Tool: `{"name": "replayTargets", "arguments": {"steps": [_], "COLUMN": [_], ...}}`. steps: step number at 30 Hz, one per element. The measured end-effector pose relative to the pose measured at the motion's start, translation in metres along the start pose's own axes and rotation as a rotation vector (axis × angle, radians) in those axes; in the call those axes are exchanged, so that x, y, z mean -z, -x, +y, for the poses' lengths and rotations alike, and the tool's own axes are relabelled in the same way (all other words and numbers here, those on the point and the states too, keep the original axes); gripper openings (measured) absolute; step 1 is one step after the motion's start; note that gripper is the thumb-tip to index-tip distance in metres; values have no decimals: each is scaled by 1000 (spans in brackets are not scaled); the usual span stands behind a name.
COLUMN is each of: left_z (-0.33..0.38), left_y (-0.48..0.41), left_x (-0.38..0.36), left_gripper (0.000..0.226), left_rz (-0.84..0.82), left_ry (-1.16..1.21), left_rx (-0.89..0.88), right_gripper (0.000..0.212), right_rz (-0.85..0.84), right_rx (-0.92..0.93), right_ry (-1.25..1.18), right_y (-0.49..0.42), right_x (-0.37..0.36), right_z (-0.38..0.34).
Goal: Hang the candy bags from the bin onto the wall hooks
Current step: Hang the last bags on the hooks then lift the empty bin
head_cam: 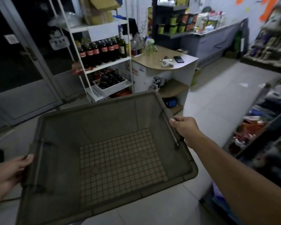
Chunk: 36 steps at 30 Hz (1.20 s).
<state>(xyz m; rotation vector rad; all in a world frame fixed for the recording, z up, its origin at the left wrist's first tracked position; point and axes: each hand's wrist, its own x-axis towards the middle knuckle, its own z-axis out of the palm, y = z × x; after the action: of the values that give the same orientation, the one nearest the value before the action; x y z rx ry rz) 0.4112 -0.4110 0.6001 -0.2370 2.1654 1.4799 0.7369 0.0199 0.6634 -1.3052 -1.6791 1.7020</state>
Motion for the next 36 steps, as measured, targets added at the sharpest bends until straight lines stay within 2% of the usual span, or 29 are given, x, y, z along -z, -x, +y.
{"name": "replayTargets", "arguments": {"steps": [3,9,13,16,23,29,32,36], "left_z": [40,102,153,192,256,278,282,277], "left_y": [-33,-116,-178,-212,-280,-307,-312,-316], "left_x": [-44,-131,-184,-224,-297,-357,-373,-390], "left_gripper": [24,15,24,14,24,34,36,34], "left_rz": [-11,-136,-213,-241,-252,-171,-86,19], "left_ry": [-35,-61,-77,-101,-84,-54,-50,30], "left_rx": [-13,-12,-22,-32,-18,-13,76,158], "right_gripper": [21,26,28,30,30,31,37,31], "right_rz": [59,155,232,283,314,214,121,-27], "right_rx": [-29,-89,-115,-125,-141,-131,-156,-172], "right_ry": [-5,10,28,21,42,81,98,141], "right_y": [-41,-128,-185,-230,-336,-447,-500,-559], "right_x": [15,18,11,7,6,13,15,7], "right_z": [-3,-9,-22,-36,-64,-78,-88,-110]}}
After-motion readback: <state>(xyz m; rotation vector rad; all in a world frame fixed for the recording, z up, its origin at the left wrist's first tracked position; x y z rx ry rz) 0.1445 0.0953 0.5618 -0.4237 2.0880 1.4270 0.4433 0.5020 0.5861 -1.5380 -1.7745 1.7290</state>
